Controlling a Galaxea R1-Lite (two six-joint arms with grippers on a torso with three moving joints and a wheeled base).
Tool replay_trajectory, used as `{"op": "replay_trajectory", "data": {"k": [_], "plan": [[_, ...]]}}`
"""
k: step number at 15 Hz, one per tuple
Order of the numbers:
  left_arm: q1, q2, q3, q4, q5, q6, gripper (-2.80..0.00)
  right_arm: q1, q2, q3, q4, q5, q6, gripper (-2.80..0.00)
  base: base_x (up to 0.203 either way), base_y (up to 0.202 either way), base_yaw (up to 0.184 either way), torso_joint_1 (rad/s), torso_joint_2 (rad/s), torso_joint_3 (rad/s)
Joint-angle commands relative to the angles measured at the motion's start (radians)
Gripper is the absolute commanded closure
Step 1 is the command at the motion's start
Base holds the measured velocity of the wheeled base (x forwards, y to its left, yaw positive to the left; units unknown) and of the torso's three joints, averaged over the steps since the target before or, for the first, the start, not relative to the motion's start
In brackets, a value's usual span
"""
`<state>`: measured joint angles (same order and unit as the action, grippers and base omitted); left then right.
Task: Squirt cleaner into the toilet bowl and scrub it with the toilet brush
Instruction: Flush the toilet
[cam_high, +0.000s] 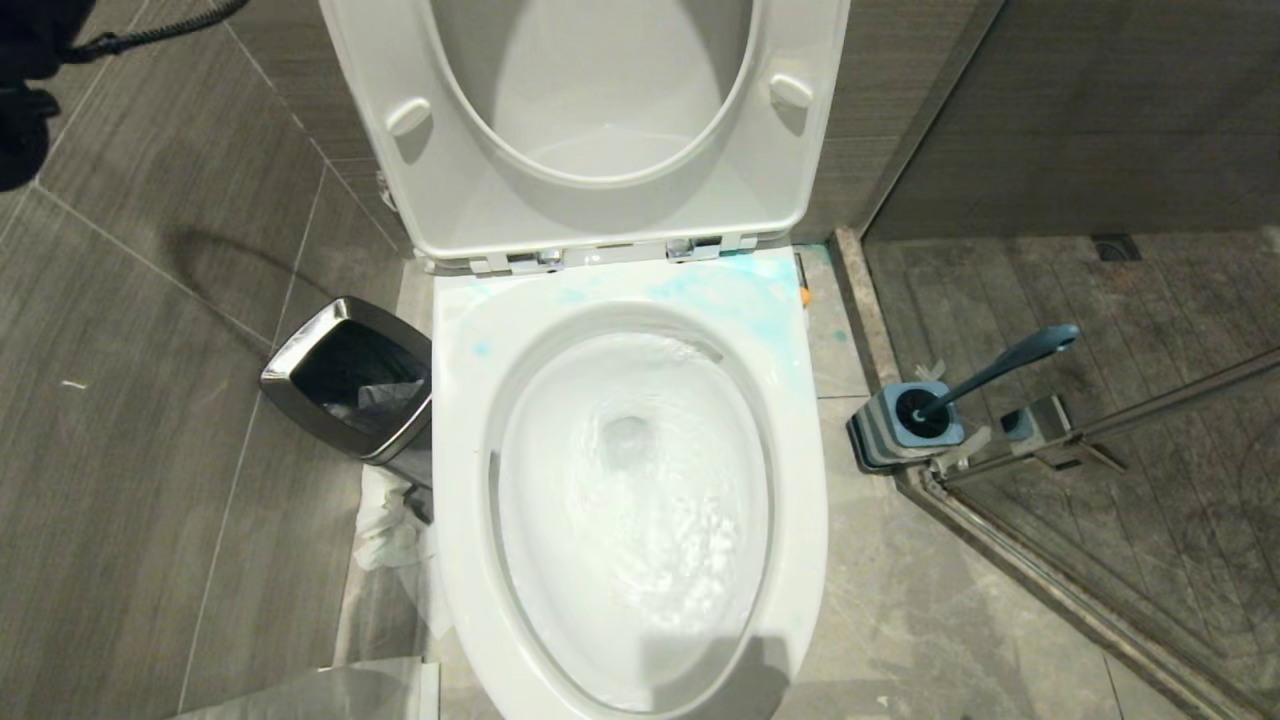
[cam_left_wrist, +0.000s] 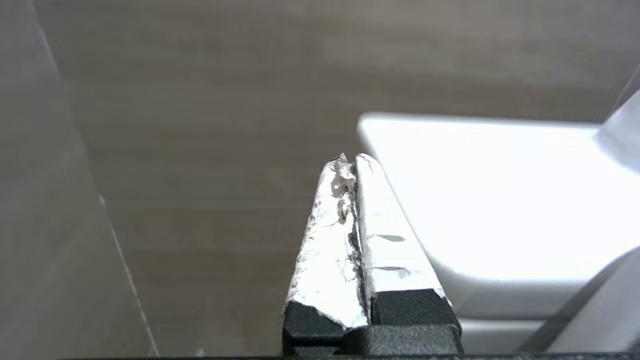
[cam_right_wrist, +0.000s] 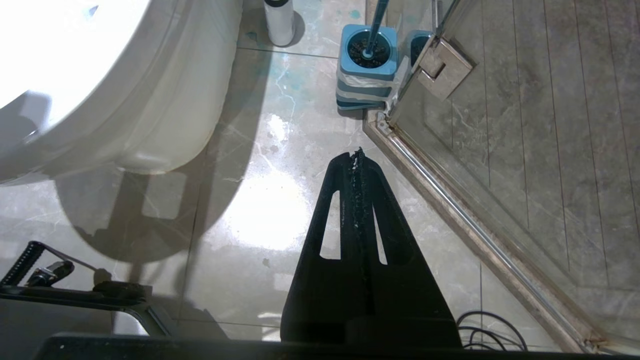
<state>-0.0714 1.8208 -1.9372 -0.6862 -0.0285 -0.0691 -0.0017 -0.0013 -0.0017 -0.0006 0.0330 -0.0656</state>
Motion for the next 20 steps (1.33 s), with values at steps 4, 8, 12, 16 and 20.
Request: {"op": "replay_trajectory", "data": {"k": [4,8,12,16,20], "plan": [[0.044,-0.122,-0.006,0.131,-0.033,-0.068,0.00,0.000,0.001,0.000,-0.001,0.001,0.000,0.00,0.000,0.000,0.000,0.000,0.00,0.000],[0.036,-0.110,-0.012,0.212,-0.187,-0.193,0.00,0.000,0.001,0.000,0.001,0.001,0.000,0.00,0.000,0.000,0.000,0.000,0.00,0.000],[0.023,-0.074,-0.012,0.154,-0.276,-0.185,0.00,0.000,0.001,0.000,-0.001,0.001,0.000,0.00,0.000,0.000,0.000,0.000,0.00,0.000],[-0.014,-0.029,-0.012,0.117,-0.277,-0.113,0.00,0.000,0.001,0.000,0.000,0.001,0.000,0.00,0.000,0.000,0.000,0.000,0.00,0.000],[-0.062,0.011,-0.012,0.096,-0.277,-0.072,0.00,0.000,0.001,0.000,0.001,0.001,0.000,0.00,0.000,0.000,0.000,0.000,0.00,0.000]]}}
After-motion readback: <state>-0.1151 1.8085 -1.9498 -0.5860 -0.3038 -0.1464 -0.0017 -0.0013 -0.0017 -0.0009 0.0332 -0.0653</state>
